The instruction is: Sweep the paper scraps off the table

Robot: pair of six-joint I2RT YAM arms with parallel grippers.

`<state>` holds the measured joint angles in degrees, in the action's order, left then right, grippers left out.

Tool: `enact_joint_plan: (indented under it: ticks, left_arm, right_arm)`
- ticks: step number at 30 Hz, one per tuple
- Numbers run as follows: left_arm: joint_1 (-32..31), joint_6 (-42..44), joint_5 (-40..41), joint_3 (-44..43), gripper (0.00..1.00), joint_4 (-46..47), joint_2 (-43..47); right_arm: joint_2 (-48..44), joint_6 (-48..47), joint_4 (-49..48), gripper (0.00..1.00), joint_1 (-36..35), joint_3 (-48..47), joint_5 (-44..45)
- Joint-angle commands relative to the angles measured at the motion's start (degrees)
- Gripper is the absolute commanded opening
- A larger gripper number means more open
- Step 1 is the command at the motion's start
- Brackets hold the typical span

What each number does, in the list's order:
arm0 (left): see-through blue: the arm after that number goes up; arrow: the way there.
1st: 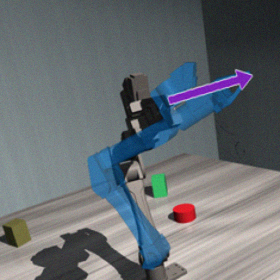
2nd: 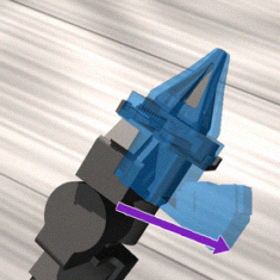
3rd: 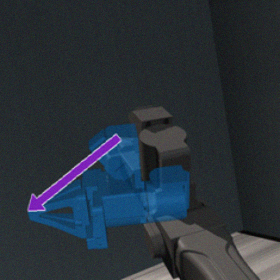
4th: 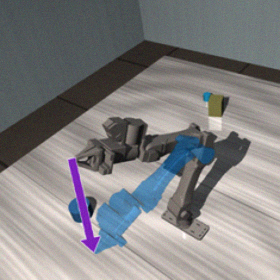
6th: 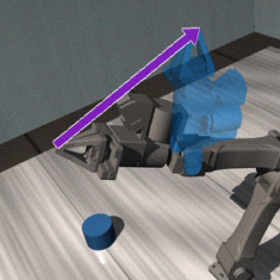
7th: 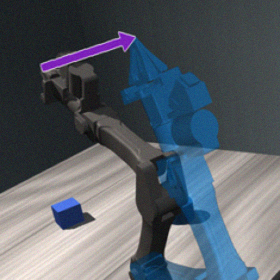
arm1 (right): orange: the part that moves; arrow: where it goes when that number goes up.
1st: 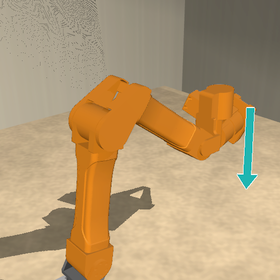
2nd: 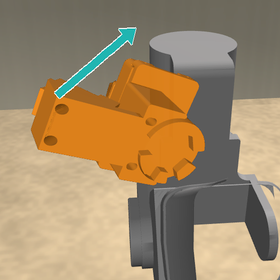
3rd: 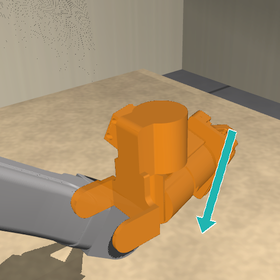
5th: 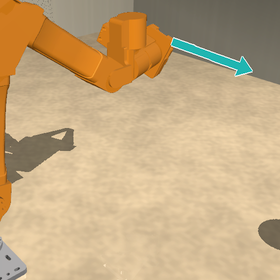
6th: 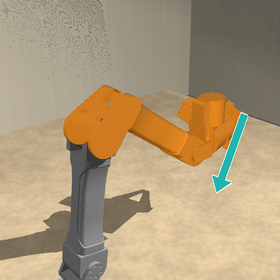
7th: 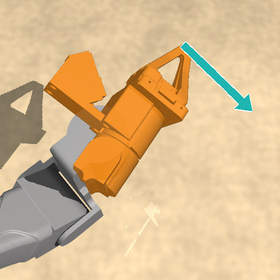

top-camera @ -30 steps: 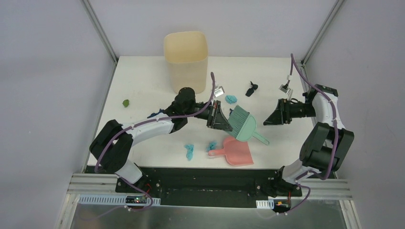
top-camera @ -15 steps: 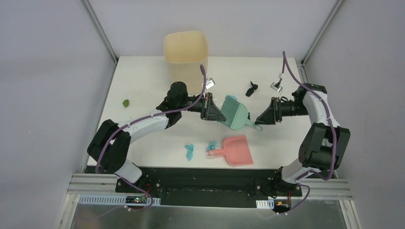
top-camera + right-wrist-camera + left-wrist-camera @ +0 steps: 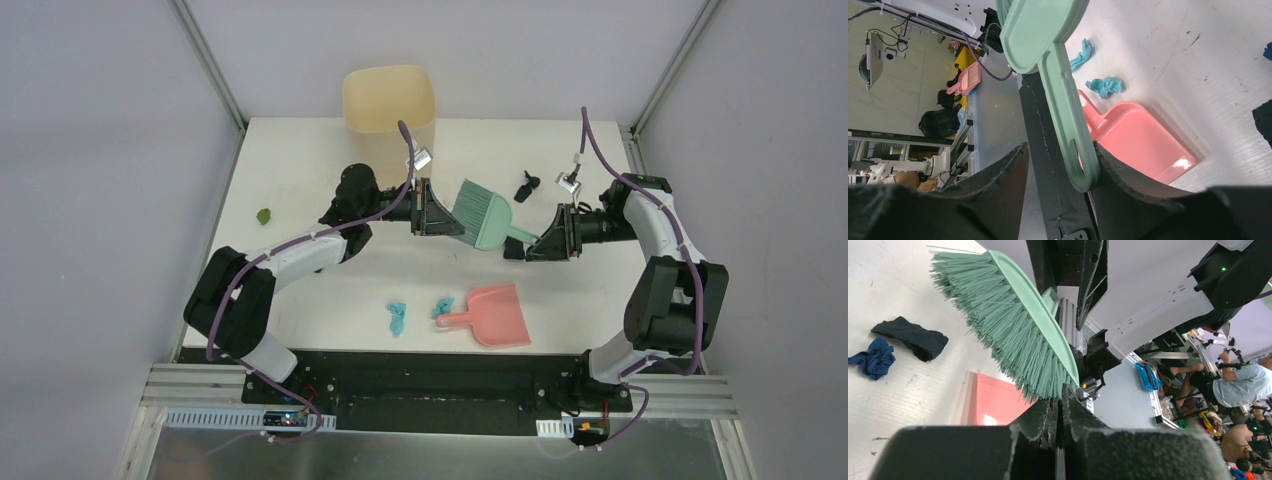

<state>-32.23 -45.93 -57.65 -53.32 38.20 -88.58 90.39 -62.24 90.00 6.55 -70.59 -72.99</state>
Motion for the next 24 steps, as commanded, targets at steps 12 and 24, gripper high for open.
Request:
enact_joint_plan:
  ticks: [12,24]
  left_arm:
    - [0.0,3.4,-1.2,-2.6,0.00,-3.8,-0.4]
    - [-1.3,42.2,18.7,-11.8,0.52,-53.0,11.5]
  right_arm:
    - [-0.7,-1.7,10.8,0.17,1.8,-2.0,-5.8]
    - [-4.5,8.4,-1.2,0.00,2.5,0.6,1.8]
